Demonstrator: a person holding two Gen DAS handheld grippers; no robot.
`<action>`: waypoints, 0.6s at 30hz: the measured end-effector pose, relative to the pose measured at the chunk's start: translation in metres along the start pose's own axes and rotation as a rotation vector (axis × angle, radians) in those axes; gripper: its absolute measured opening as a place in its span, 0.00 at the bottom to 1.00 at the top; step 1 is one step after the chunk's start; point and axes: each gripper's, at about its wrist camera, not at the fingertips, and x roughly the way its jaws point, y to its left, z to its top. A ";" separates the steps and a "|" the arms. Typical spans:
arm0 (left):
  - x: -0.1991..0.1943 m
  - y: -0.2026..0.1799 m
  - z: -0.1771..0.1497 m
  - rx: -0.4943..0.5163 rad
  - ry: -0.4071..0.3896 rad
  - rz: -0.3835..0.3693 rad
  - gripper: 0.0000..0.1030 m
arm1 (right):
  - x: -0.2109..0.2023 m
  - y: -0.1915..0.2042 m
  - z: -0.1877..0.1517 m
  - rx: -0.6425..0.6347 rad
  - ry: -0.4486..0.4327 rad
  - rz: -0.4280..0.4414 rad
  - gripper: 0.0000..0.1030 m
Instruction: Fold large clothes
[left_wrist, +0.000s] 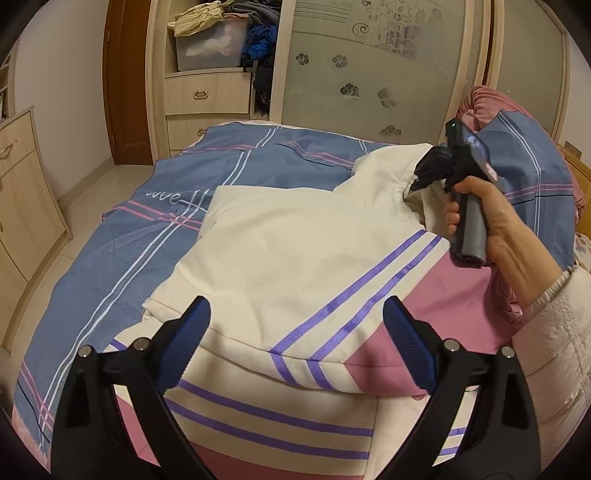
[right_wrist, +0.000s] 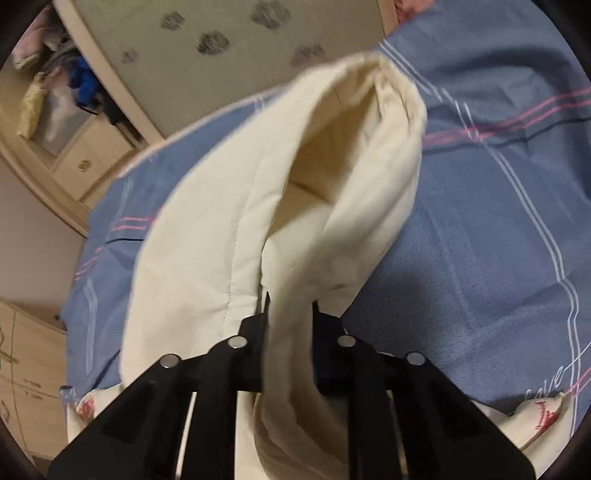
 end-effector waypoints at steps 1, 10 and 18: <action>-0.001 0.000 0.000 -0.004 0.002 0.000 0.93 | -0.017 0.001 -0.003 -0.019 -0.042 0.025 0.13; -0.046 0.002 0.002 -0.066 -0.028 -0.016 0.93 | -0.192 0.020 -0.154 -0.502 -0.249 0.341 0.11; -0.125 0.018 -0.008 -0.094 -0.077 0.048 0.95 | -0.216 -0.024 -0.280 -0.699 -0.099 0.203 0.70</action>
